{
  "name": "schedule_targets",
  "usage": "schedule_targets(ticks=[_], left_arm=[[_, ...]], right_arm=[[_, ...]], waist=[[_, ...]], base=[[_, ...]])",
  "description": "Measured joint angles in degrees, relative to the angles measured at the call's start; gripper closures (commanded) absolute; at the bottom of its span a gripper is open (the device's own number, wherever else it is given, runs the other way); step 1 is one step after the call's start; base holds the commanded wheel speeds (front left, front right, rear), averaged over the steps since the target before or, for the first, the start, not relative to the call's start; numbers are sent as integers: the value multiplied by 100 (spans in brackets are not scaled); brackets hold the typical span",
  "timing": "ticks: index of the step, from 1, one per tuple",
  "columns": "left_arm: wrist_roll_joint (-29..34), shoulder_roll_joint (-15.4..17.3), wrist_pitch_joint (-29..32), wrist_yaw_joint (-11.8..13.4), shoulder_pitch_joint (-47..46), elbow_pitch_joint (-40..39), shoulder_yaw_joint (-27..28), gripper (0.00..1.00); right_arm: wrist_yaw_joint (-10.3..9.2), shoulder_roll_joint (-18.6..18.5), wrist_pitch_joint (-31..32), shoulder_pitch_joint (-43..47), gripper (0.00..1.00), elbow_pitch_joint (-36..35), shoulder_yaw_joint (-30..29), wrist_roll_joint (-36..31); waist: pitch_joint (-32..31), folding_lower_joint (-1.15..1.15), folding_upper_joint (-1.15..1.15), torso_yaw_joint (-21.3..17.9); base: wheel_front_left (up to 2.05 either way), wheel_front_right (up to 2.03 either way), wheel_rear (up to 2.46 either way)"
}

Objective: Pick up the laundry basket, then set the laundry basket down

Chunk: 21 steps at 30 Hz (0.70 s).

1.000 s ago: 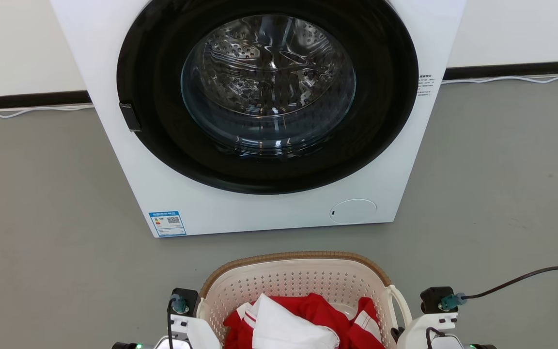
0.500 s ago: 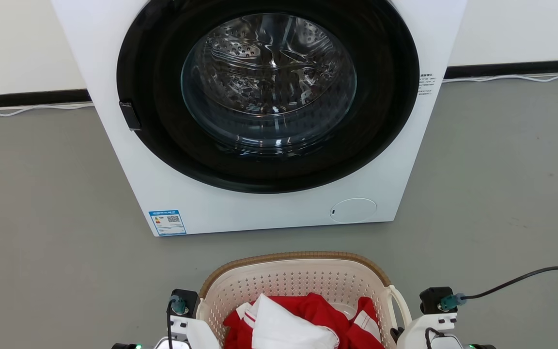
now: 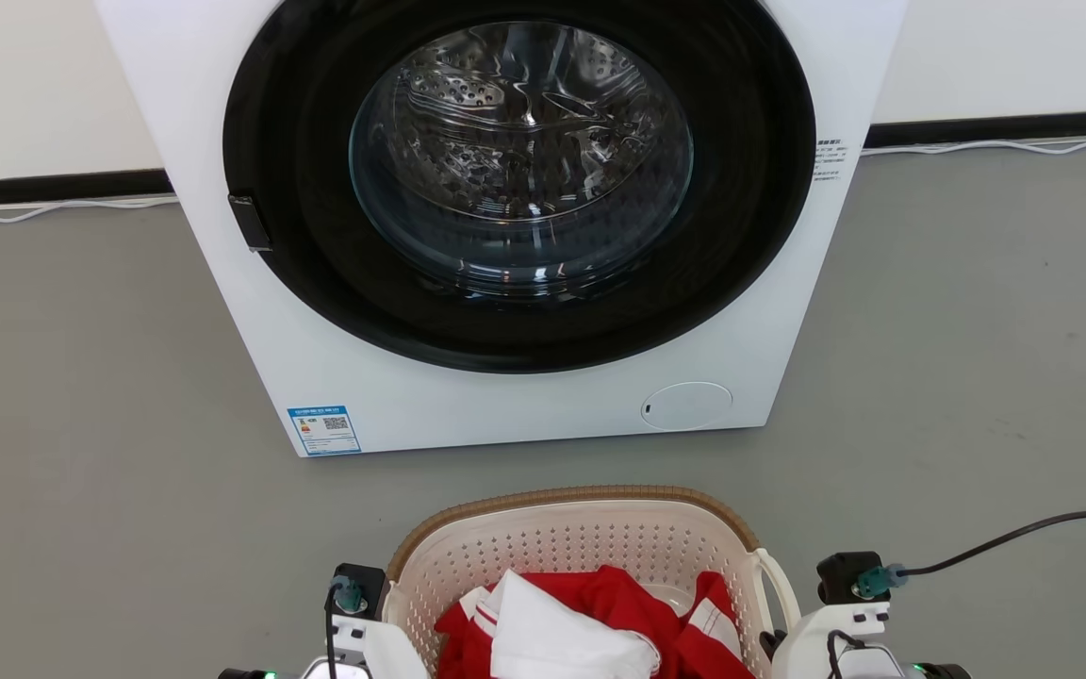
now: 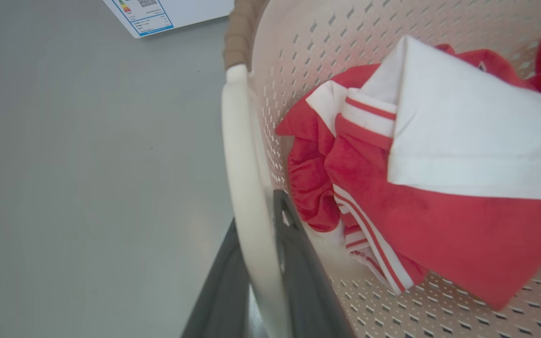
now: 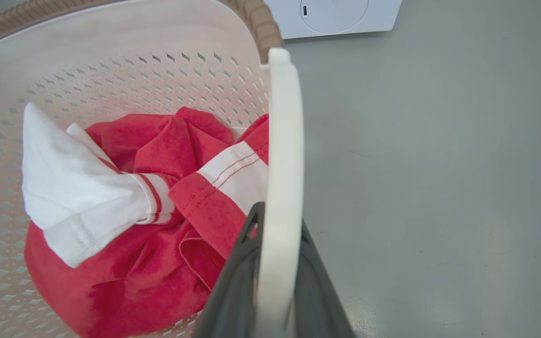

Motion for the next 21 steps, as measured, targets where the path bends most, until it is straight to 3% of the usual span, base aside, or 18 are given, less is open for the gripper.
schedule_targets(ticks=[21], left_arm=[[-56, -3, -178, 3, -234, 71, -112, 100]], right_arm=[[1, 8, -261, -255, 100, 41, 352, 315]], waist=[[326, 0, 0, 24]], base=[[0, 0, 0]])
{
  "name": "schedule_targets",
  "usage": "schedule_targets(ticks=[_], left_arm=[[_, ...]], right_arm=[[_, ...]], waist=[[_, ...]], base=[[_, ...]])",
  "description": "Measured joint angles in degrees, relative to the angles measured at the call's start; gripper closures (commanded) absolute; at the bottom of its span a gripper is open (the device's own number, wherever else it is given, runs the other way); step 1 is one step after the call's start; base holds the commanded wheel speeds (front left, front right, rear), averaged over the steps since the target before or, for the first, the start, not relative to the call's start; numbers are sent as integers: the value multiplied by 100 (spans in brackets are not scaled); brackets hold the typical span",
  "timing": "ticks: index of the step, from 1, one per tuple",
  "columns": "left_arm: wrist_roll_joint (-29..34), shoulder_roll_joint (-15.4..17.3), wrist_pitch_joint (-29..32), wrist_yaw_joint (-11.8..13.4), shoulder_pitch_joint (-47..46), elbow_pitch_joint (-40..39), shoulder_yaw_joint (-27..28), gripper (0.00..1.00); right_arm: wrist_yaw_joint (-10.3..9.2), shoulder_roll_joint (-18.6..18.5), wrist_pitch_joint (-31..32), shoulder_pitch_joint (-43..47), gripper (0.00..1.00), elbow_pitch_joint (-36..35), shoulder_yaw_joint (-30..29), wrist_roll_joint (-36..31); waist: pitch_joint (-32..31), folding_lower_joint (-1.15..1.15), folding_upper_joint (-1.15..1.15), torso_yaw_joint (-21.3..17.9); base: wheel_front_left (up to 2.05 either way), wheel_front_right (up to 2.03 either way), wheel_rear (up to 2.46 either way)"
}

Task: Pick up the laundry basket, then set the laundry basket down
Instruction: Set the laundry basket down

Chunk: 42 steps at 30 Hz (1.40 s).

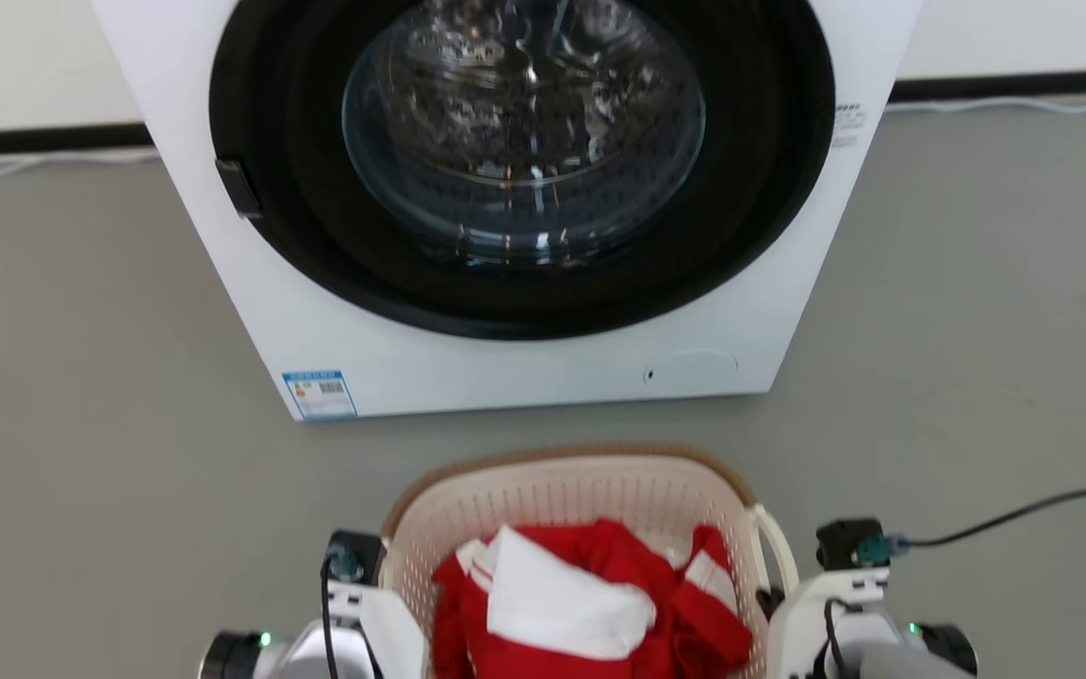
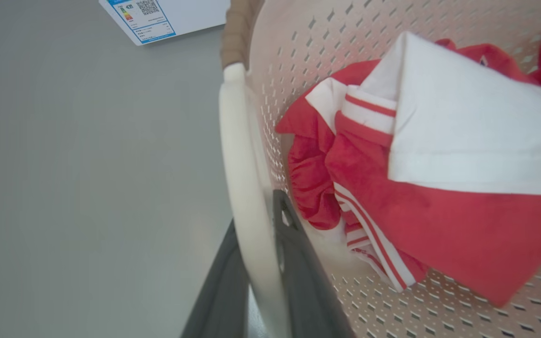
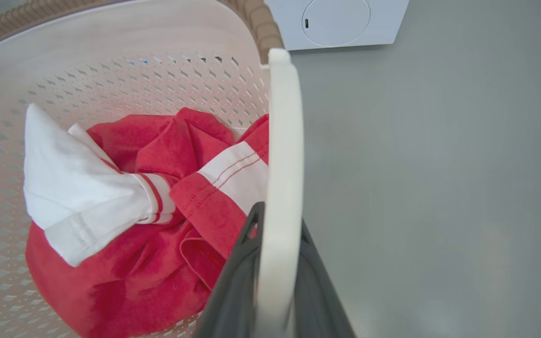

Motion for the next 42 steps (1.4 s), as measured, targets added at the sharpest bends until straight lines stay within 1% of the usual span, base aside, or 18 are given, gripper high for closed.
schedule_targets(ticks=[6, 16, 27, 32, 42], left_arm=[[4, 14, -116, 7, -418, 14, -46, 100], [118, 19, -475, 270, -1274, 51, -99, 100], [215, 32, -759, 468, -1787, 78, -97, 100], [216, 33, -842, 517, -1902, 80, -88, 100], [226, 24, -1034, 657, -2147, 85, 14, 100]], right_arm=[[-1, -4, -226, -327, 100, 35, 56, 0], [-1, -16, -744, -1140, 100, 97, 89, -71], [-2, -23, -945, -1638, 100, 146, 111, -258], [-2, -24, -981, -1758, 100, 165, 49, -339], [-1, -25, -982, -2117, 100, 201, -435, -891]], waist=[[404, 0, 0, 44], [1330, 0, 0, 115], [2301, 0, 0, 146], [2523, 0, 0, 162], [2995, 0, 0, 242]], base=[[0, 0, 0], [0, 0, 0], [0, 0, 0], [0, 0, 0], [0, 0, 0]])
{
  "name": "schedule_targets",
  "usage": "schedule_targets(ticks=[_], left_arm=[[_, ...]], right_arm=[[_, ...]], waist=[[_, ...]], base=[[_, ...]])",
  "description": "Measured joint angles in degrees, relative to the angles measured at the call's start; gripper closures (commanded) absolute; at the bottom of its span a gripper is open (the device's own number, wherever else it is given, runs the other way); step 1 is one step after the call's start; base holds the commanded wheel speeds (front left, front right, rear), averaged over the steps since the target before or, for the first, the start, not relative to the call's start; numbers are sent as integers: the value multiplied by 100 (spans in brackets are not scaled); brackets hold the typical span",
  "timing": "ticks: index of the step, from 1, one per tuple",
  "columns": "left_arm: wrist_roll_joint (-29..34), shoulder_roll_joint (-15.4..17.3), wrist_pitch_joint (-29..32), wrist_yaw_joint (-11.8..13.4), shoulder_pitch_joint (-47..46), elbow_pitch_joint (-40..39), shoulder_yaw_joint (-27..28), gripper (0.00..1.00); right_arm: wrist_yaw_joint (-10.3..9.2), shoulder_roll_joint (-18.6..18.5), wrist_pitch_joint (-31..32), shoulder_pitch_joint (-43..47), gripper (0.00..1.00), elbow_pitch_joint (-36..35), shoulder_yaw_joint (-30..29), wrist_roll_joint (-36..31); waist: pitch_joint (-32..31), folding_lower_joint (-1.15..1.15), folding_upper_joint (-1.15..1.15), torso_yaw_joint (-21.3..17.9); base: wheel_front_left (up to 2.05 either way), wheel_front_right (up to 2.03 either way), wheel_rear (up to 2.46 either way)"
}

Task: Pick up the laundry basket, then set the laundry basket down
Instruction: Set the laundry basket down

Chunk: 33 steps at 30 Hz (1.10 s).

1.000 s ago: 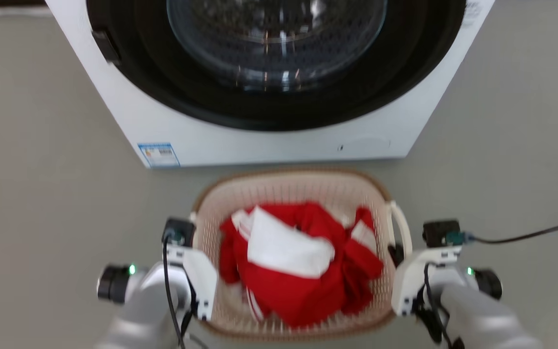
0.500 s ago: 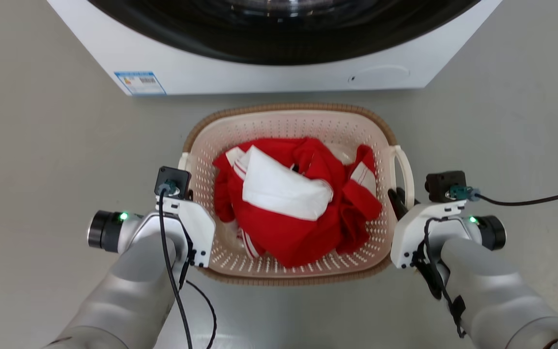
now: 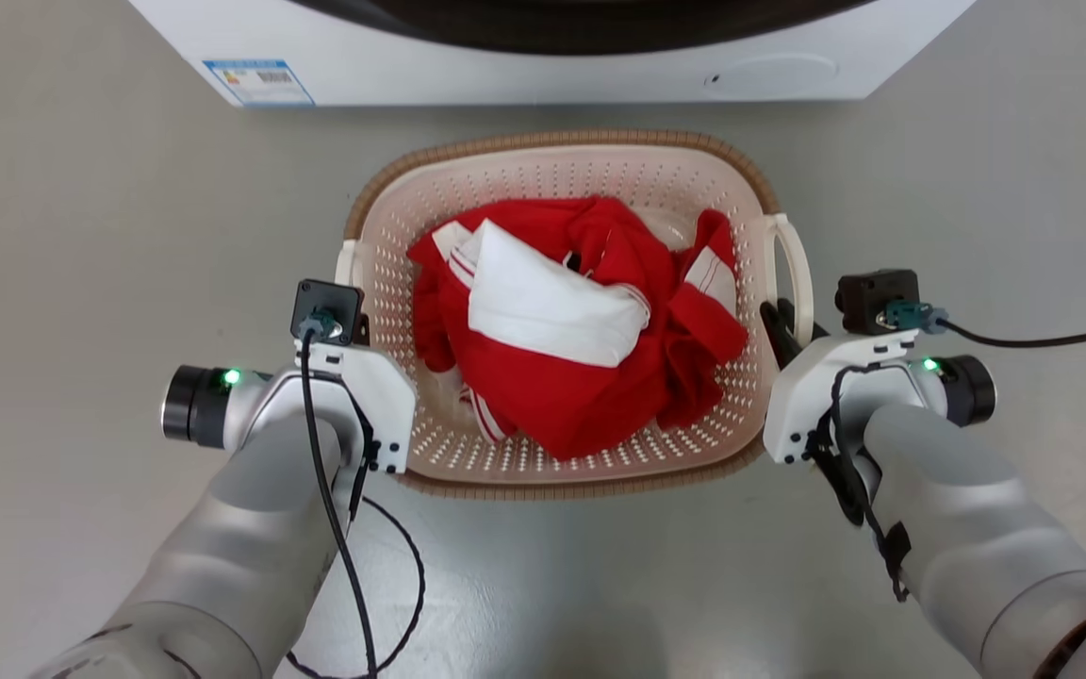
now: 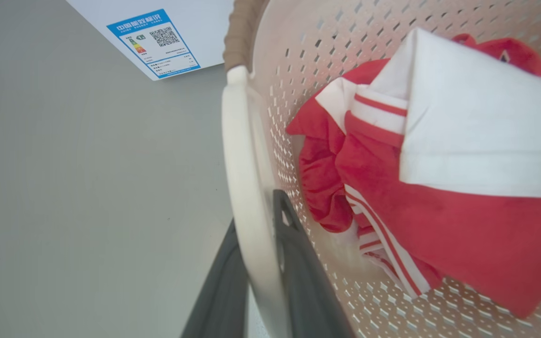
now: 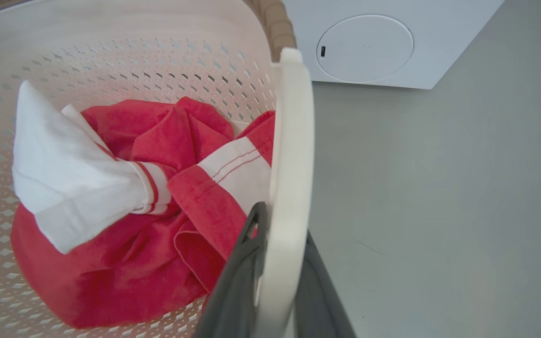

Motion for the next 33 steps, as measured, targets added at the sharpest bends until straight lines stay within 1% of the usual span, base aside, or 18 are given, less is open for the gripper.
schedule_targets(ticks=[5, 11, 18, 23, 28, 33], left_arm=[[65, 2, -14, 15, -176, -29, 67, 100], [314, 49, -14, 159, -450, -352, 321, 100], [822, 154, -13, 365, -558, -823, 797, 100], [1236, 196, -13, 454, -634, -1113, 1202, 100], [1630, 203, -14, 466, -637, -1283, 1608, 100], [1964, 183, -14, 455, -636, -1334, 1967, 100]], right_arm=[[-1, -4, 0, -146, 100, 11, -335, -350], [-1, -92, -47, -314, 100, 23, -791, -770], [1, -168, -48, -493, 100, -2, -1339, -1261], [2, -275, -49, -631, 100, -162, -1768, -1673], [4, -353, -49, -675, 100, -357, -2213, -2147], [4, -352, -49, -673, 100, -478, -2630, -2583]], waist=[[268, 0, 0, 15], [640, 0, 0, 23], [1054, 0, 0, 28], [1325, 0, 0, 59], [1515, 0, 0, 89], [1622, 0, 0, 86]], base=[[0, 0, 0], [0, 0, 0], [0, 0, 0], [0, 0, 0], [0, 0, 0], [0, 0, 0]])
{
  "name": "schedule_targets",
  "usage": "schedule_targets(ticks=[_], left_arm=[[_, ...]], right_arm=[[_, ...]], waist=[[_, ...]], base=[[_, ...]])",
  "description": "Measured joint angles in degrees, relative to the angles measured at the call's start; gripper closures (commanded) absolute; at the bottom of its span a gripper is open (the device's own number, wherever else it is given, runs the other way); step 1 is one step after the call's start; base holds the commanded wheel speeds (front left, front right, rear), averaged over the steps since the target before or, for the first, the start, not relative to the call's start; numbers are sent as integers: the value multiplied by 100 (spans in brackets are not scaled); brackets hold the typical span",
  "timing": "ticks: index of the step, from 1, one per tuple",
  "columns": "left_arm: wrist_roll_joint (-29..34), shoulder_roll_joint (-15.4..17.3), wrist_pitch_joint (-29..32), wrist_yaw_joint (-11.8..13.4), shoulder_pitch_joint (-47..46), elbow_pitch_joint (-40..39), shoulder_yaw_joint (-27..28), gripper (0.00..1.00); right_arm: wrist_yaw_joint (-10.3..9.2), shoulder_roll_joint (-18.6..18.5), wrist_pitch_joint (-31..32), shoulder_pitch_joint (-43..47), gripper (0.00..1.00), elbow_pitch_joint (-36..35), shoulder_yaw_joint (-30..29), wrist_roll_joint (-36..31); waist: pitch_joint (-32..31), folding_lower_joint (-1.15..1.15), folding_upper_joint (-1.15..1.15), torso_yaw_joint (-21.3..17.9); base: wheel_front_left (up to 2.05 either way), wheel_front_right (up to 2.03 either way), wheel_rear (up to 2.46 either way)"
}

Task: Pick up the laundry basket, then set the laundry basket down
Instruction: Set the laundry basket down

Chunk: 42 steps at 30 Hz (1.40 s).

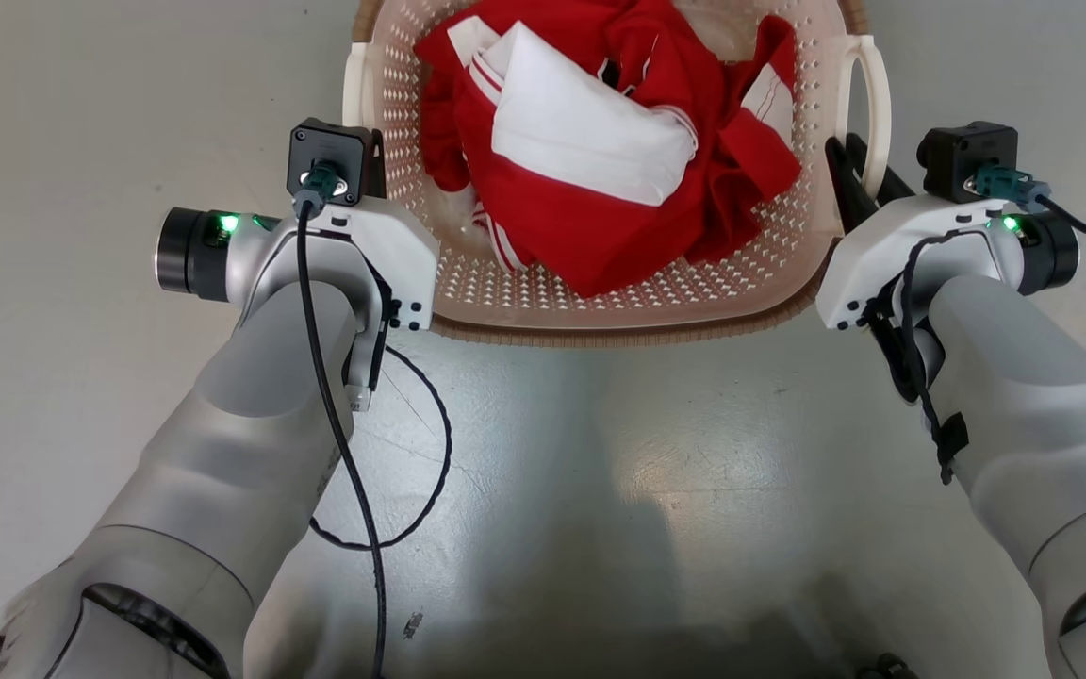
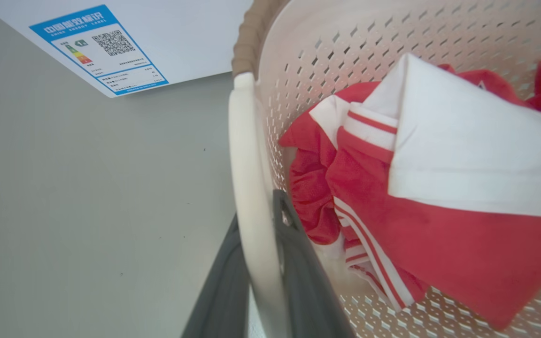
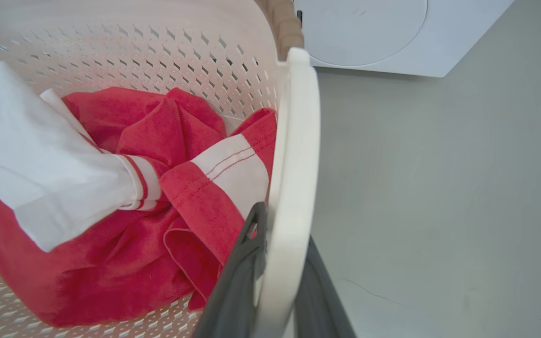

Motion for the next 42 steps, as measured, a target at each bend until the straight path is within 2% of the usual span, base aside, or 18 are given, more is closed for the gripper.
schedule_targets(ticks=[16, 42], left_arm=[[736, -131, -1, -218, -1, 109, 764, 100], [1374, -216, -49, -369, -121, 145, 1411, 100]], right_arm=[[1, 112, 0, 70, 100, -121, -972, -932], [22, 193, -87, 93, 100, -276, -1660, -1500]], waist=[[239, 0, 0, -63], [535, 0, 0, -69]], base=[[0, 0, 0], [0, 0, 0]])
